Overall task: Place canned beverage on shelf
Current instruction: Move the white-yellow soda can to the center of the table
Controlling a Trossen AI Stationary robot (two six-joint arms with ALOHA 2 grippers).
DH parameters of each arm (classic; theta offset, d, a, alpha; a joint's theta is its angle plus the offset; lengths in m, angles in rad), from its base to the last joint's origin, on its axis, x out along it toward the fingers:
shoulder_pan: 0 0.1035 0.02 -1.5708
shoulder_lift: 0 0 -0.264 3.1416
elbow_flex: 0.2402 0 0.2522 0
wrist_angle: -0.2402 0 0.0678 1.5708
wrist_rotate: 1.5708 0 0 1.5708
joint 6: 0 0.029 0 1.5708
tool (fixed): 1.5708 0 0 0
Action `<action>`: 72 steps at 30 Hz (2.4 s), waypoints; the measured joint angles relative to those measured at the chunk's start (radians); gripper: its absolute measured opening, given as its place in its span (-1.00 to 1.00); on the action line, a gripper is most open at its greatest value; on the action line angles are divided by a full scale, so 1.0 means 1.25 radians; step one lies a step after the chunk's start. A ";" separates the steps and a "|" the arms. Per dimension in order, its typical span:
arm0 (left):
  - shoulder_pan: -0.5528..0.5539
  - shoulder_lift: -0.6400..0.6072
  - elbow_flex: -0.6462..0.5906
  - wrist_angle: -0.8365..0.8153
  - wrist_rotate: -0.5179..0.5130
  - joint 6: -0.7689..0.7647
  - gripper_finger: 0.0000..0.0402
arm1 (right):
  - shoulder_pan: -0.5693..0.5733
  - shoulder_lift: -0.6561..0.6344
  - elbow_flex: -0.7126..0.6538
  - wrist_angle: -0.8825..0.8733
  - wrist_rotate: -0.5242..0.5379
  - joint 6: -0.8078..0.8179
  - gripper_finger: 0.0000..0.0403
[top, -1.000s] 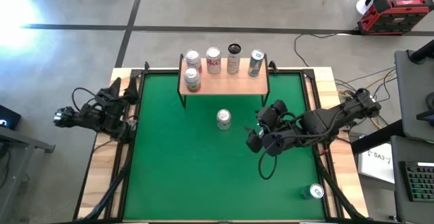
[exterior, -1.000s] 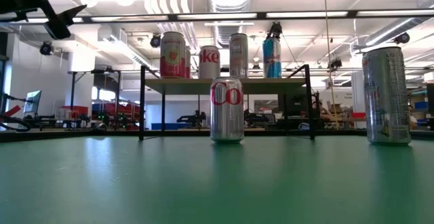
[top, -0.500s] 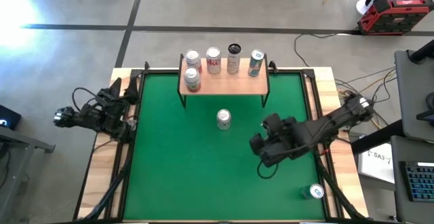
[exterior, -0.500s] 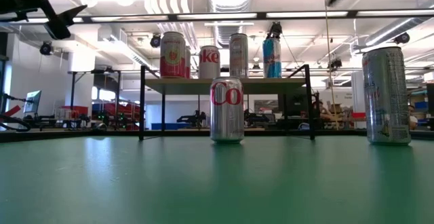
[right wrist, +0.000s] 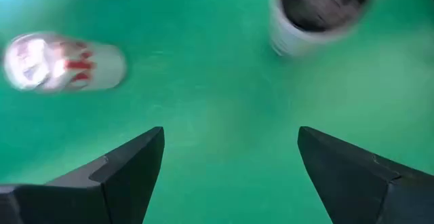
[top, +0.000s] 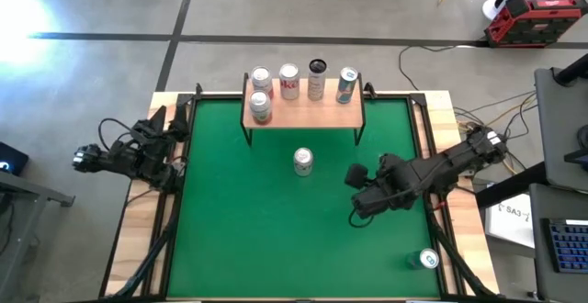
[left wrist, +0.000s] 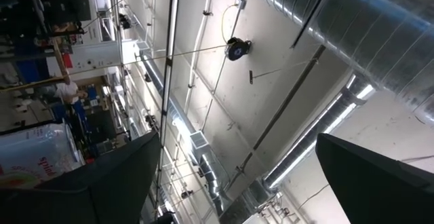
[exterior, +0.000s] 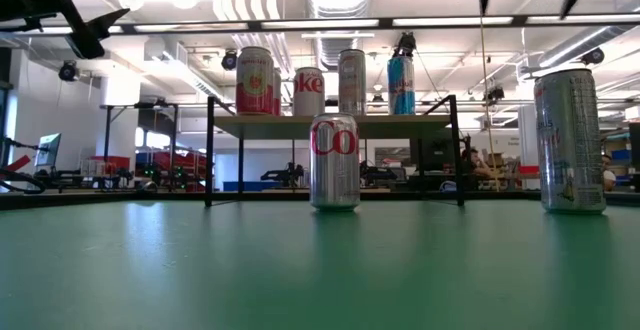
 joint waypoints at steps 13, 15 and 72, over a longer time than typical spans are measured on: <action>0.000 0.000 0.000 -0.004 0.000 0.000 0.89 | -0.161 -0.175 -0.152 -0.002 -0.255 0.130 0.63; 0.000 0.000 0.000 -0.004 0.000 0.000 0.89 | -0.186 -0.200 -0.188 -0.002 -0.284 0.142 0.63; 0.000 0.000 0.000 -0.009 0.000 0.000 0.89 | -0.292 -0.097 -0.280 0.133 -0.129 -0.043 0.19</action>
